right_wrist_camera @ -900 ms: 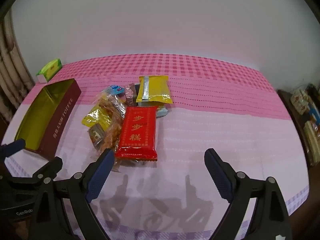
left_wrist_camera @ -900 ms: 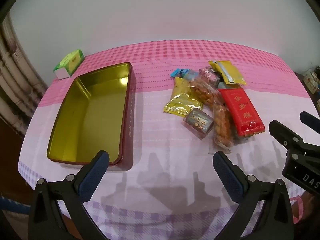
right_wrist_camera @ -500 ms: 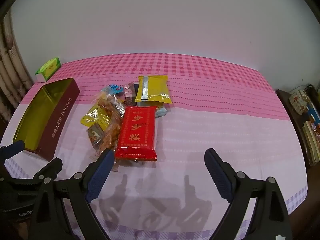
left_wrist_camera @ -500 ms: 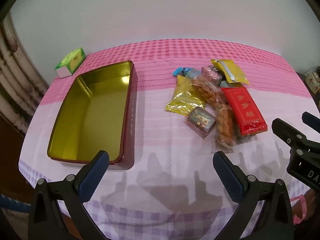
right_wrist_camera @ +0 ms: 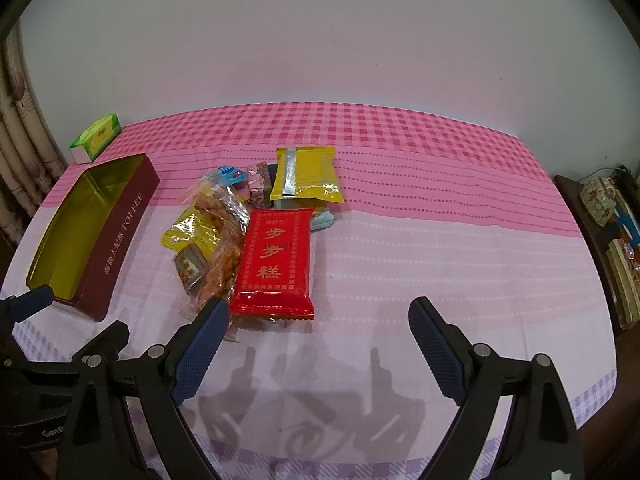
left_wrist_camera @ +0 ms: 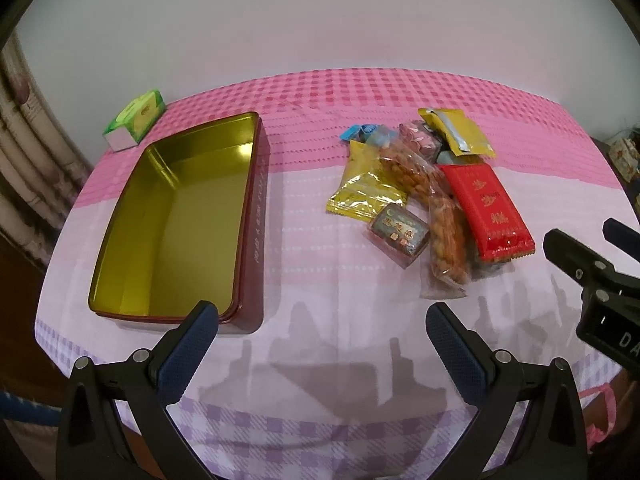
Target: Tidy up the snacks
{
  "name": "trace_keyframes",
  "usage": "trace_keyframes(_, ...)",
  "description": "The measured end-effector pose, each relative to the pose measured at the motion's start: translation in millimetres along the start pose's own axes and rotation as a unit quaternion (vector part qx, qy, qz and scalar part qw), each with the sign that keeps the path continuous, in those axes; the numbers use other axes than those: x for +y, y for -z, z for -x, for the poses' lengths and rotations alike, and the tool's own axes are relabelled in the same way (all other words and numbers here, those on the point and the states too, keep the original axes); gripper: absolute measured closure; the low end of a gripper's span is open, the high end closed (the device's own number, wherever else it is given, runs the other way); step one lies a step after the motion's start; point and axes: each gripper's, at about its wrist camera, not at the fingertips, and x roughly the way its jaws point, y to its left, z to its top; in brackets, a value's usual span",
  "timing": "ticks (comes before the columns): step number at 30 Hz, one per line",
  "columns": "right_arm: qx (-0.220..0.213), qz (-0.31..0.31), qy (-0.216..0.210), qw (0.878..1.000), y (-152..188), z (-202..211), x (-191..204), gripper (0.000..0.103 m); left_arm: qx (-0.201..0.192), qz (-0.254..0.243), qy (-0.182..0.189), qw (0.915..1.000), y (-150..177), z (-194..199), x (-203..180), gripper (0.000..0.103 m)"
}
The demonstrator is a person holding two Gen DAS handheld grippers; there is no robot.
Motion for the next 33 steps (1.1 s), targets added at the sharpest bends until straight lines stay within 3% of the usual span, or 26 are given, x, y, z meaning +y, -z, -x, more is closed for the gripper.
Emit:
trace_keyframes(23,0.008,0.003,-0.024,1.0,0.7,-1.5,2.1,0.013,-0.021,-0.01,0.003,0.9997,0.8,2.1,1.6,0.0)
trace_keyframes(33,0.012,0.0,-0.022,1.0,-0.5,-2.2,0.9,0.013,-0.008,-0.003,0.003,1.0,0.6,-0.9,4.0,0.0)
